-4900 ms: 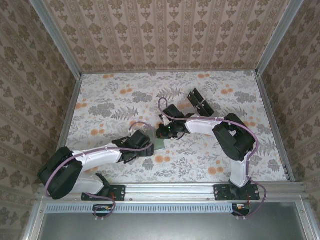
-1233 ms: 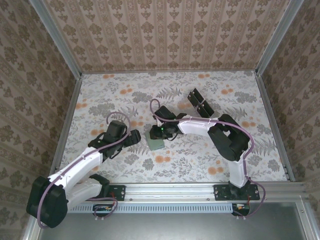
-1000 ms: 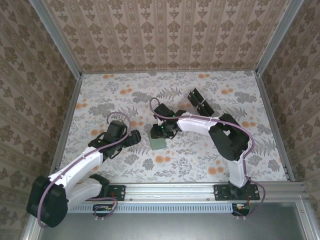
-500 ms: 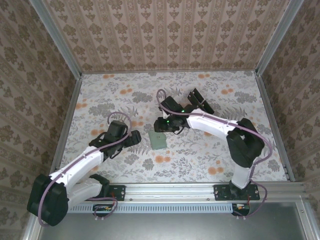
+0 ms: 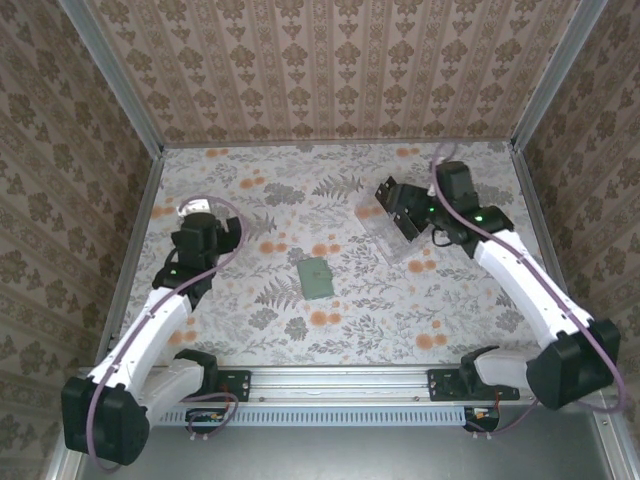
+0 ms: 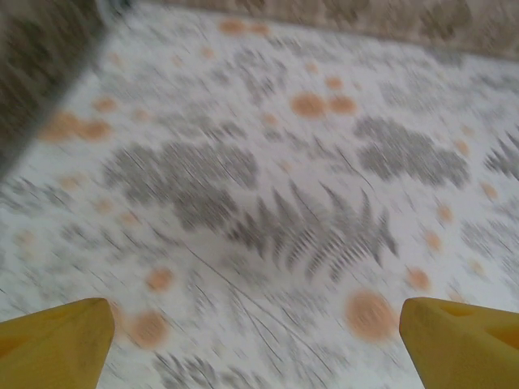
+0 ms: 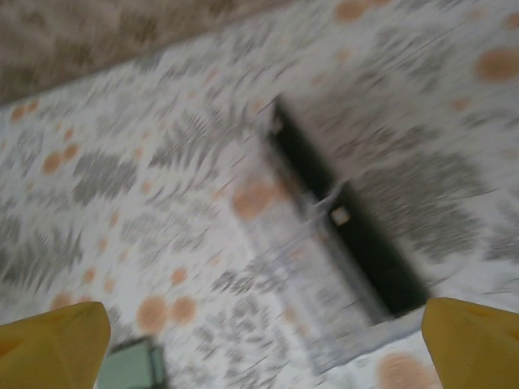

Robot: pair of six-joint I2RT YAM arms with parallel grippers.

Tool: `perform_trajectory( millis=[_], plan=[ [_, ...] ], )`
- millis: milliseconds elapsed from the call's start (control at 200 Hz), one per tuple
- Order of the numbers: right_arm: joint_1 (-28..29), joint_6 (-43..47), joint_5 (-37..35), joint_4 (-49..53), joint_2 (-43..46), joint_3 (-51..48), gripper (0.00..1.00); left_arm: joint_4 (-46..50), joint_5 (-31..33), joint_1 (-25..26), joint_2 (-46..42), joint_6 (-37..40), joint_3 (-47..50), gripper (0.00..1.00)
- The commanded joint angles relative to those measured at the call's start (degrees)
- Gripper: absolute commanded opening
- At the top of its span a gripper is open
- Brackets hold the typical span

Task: Put the credit cards into the card holder
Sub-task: Reset both arms

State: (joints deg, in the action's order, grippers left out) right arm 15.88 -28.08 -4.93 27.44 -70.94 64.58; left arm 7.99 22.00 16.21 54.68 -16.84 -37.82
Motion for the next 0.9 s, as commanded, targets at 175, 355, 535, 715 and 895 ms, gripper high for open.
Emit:
perform_trajectory(
  millis=[175, 355, 535, 715, 895],
  plan=[
    [-10.8, 7.2, -14.1, -12.8, 5.6, -13.9, 1.00, -25.2, 4.5, -5.9, 6.2, 21.2, 6.4, 1.00],
    [-14.9, 8.5, -17.3, -22.1, 4.5, -21.9, 1.00, -34.0, 3.2, -6.4, 14.0, 23.2, 11.1, 1.00],
    [-16.0, 11.7, -20.3, -33.8, 4.3, -31.2, 1.00, -42.3, 2.6, -7.0, 19.8, 22.5, 15.8, 1.00],
    [-16.4, 13.1, -21.1, -44.5, 0.4, -37.0, 1.00, -49.1, -2.2, -8.3, 23.2, 21.7, 15.6, 1.00],
    [-17.0, 16.7, -15.2, -58.0, -2.7, -40.7, 1.00, -58.2, -5.7, -9.5, 29.4, 21.5, 16.4, 1.00]
  ],
)
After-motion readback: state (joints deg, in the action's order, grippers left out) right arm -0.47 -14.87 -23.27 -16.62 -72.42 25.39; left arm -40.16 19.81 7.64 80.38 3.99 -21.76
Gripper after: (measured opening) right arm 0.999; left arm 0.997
